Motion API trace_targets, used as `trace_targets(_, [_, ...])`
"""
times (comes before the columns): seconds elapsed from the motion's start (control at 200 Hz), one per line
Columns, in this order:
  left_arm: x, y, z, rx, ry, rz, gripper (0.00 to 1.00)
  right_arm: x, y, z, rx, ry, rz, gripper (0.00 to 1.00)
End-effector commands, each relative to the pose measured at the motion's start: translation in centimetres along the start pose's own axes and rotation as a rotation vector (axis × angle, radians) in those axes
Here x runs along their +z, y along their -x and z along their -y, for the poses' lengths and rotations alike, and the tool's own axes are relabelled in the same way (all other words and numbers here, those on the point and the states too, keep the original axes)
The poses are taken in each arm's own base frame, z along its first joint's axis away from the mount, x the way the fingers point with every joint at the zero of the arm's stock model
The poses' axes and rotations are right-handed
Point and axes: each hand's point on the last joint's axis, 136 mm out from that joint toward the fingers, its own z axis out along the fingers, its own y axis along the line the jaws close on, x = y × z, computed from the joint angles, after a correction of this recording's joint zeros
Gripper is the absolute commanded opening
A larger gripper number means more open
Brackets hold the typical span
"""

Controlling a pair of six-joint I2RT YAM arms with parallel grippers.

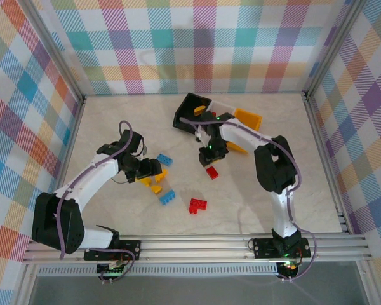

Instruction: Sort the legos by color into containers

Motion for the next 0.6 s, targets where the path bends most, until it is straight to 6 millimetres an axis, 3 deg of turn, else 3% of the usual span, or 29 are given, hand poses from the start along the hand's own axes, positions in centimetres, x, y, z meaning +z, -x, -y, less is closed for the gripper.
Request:
trace_targets(0.0, [-0.4, 0.3, -0.2, -0.016, -0.002, 0.006, 0.76, -5.4, 4.0, 1.0, 0.092, 0.046, 0.176, 0.41])
trace_targets(0.16, [-1.0, 0.1, -0.5, -0.009, 0.021, 0.012, 0.77, -7.3, 7.9, 3.2, 0.203, 0.112, 0.259, 0.39])
trace_targets(0.25, [-1.4, 0.0, -0.7, -0.012, 0.029, 0.017, 0.77, -7.0, 7.9, 3.1, 0.193, 0.127, 0.214, 0.44])
trace_targets(0.31, [-1.5, -0.2, -0.9, -0.018, 0.032, 0.02, 0.77, -6.2, 6.2, 2.5, 0.17, 0.117, 0.129, 0.52])
trace_targets(0.475, [-0.9, -0.6, -1.2, -0.034, 0.03, 0.019, 0.77, -2.5, -0.7, 1.5, 0.117, 0.055, -0.076, 0.59])
trace_targets(0.595, [0.0, -0.6, -1.1, -0.039, 0.022, -0.005, 0.77, -0.5, -3.3, 1.0, 0.133, 0.061, -0.117, 0.66])
